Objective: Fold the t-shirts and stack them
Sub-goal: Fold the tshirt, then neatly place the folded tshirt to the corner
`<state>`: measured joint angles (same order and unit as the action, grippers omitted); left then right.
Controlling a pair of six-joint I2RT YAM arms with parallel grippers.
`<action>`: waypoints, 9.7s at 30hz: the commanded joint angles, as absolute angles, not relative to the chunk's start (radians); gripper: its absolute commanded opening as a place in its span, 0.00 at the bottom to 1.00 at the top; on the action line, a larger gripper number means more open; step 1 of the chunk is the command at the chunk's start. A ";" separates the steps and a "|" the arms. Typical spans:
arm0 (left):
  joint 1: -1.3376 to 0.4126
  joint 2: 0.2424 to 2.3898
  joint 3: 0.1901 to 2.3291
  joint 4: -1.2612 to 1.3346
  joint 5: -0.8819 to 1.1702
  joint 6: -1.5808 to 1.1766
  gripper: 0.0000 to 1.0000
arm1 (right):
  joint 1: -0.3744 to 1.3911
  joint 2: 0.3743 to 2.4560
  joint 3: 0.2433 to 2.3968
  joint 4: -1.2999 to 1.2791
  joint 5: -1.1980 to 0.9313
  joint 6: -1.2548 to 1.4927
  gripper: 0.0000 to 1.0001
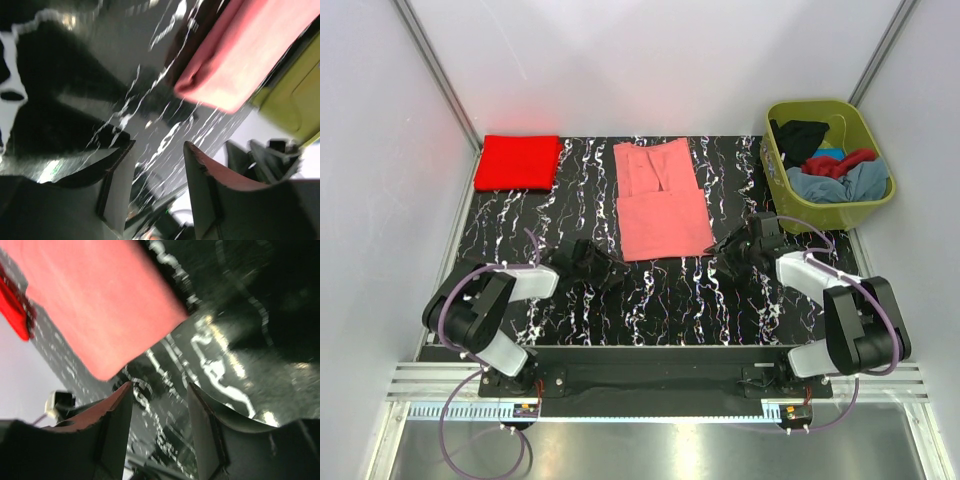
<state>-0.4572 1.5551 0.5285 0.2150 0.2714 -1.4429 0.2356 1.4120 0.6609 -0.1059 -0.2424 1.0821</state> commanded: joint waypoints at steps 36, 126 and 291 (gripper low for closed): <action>-0.443 1.763 0.577 0.209 0.141 -1.640 0.25 | 0.272 1.669 0.730 -0.078 -0.018 1.289 0.47; -0.155 2.077 1.666 -0.376 0.413 -1.157 0.00 | 0.114 2.315 2.039 -0.687 -0.537 0.890 0.01; 0.024 1.088 0.896 -0.692 0.198 -0.637 0.54 | 0.862 1.836 1.568 -0.839 0.343 -0.086 0.74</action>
<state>-0.0013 1.1030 0.9157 -0.6659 0.2733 -0.6582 0.8005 1.8217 1.5700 -0.8650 0.0849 0.0414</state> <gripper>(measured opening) 0.532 0.730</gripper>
